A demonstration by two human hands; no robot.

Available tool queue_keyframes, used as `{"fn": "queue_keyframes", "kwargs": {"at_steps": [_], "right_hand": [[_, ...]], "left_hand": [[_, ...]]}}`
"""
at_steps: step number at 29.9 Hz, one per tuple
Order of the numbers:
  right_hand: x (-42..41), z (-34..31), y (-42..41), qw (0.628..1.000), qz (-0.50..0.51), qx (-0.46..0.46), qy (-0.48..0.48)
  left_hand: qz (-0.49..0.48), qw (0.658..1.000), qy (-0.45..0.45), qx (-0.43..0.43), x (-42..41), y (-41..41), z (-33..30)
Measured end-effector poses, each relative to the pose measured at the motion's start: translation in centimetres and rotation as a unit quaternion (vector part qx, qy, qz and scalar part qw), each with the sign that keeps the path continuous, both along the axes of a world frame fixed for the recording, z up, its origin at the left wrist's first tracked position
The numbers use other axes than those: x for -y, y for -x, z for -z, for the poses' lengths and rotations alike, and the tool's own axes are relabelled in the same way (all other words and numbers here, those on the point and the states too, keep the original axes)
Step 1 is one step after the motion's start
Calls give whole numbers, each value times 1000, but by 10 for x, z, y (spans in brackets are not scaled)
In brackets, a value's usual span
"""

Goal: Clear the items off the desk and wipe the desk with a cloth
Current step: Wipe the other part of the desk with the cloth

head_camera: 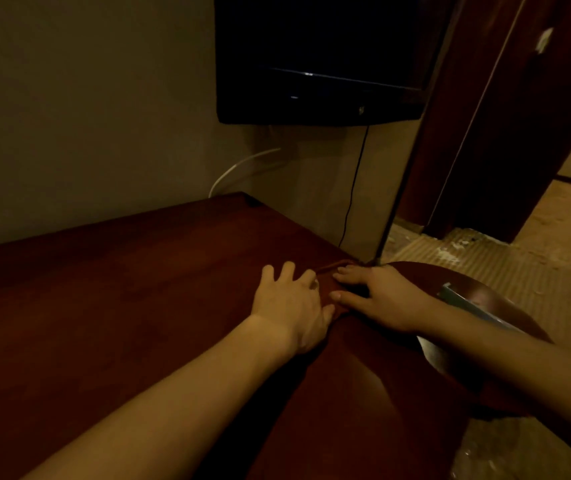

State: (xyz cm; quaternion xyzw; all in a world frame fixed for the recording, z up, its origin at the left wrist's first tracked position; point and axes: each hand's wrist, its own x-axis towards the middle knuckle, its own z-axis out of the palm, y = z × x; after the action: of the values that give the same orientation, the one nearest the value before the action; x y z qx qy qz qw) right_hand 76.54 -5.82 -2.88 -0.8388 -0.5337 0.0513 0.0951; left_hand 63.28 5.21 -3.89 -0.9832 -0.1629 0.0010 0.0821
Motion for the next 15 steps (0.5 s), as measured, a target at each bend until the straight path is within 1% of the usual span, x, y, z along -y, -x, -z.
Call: {"fn": "queue_keyframes", "kwargs": {"at_steps": [3, 7, 11, 15], "right_hand": [[7, -1, 7, 1000, -4, 10, 4], [-10, -2, 2, 1000, -6, 7, 2], [-45, -1, -11, 1000, -9, 21, 12], [-102, 0, -27, 999, -24, 40, 25]], "left_hand": [[-6, 1000, 0, 8, 9, 8, 1], [-28, 999, 20, -7, -3, -1, -2], [-50, 998, 32, -21, -35, -14, -4], [-77, 996, 36, -19, -87, -29, -4]]}}
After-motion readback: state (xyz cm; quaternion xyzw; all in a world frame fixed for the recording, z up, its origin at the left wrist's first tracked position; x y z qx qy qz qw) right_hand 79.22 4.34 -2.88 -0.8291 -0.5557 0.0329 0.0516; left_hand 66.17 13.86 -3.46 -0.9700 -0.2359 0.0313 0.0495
